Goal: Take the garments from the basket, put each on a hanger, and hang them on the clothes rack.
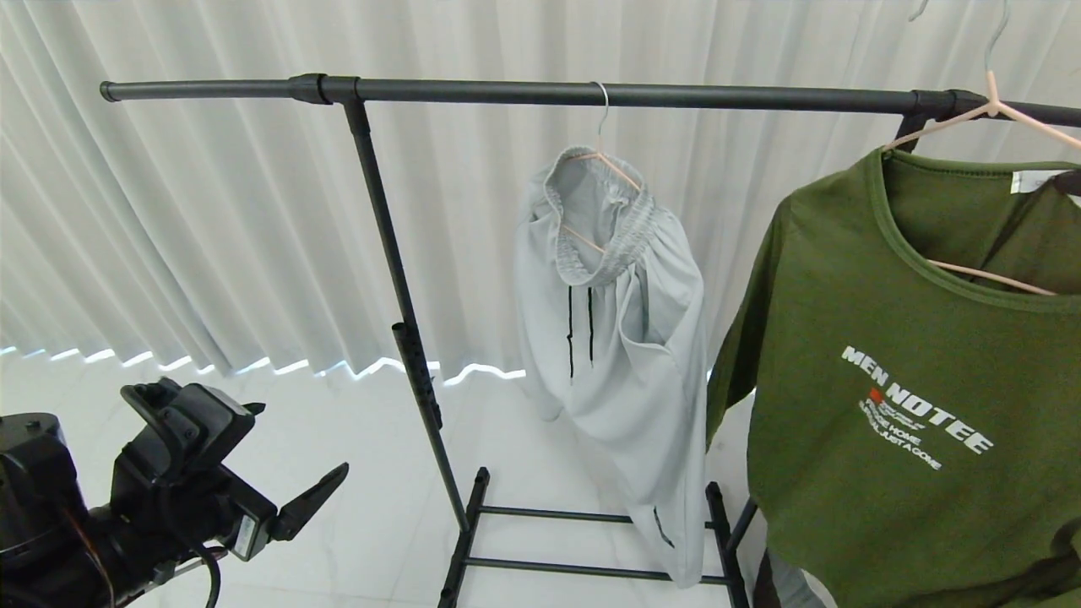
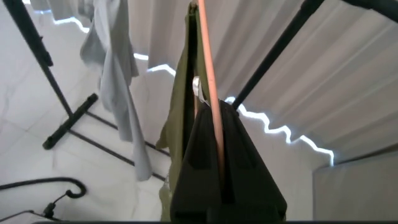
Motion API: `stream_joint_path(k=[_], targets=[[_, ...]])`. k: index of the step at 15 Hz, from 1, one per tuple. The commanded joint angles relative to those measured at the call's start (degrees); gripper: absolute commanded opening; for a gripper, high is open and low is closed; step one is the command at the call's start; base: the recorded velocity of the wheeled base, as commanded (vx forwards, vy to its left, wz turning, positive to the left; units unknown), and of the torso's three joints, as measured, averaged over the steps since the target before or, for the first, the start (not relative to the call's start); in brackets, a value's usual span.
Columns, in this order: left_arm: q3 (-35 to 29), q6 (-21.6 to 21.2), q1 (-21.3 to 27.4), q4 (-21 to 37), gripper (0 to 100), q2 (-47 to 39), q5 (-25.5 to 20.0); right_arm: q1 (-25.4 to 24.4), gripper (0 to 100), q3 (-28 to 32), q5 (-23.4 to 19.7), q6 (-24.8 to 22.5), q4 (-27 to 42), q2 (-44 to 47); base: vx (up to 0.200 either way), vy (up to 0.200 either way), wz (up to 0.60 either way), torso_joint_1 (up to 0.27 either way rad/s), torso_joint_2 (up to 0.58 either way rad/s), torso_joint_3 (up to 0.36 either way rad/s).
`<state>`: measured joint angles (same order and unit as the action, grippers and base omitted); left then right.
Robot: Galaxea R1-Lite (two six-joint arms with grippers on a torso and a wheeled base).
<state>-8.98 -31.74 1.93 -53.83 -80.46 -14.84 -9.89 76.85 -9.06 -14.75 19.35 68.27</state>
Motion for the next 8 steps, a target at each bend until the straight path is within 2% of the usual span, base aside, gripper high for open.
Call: stream_joint_path(k=[1,7,8], targets=[[0.0,0.0,0.5,0.0,100,0.1,0.0,0.0,0,0.1,-0.1,0.0,0.0,1.3,0.200,0.000,0.00,0.012,0.00,-0.002],[0.1,-0.1,0.7,0.0,100,0.2,0.0,0.0,0,-1.8,-0.2,2.4,-3.5,3.2,0.200,0.000,0.00,0.003,0.00,0.002],[0.1,-0.2,0.7,0.0,100,0.3,0.0,0.0,0,-3.0,0.0,2.5,-4.9,3.6,0.000,0.000,0.00,0.000,0.00,0.000]])
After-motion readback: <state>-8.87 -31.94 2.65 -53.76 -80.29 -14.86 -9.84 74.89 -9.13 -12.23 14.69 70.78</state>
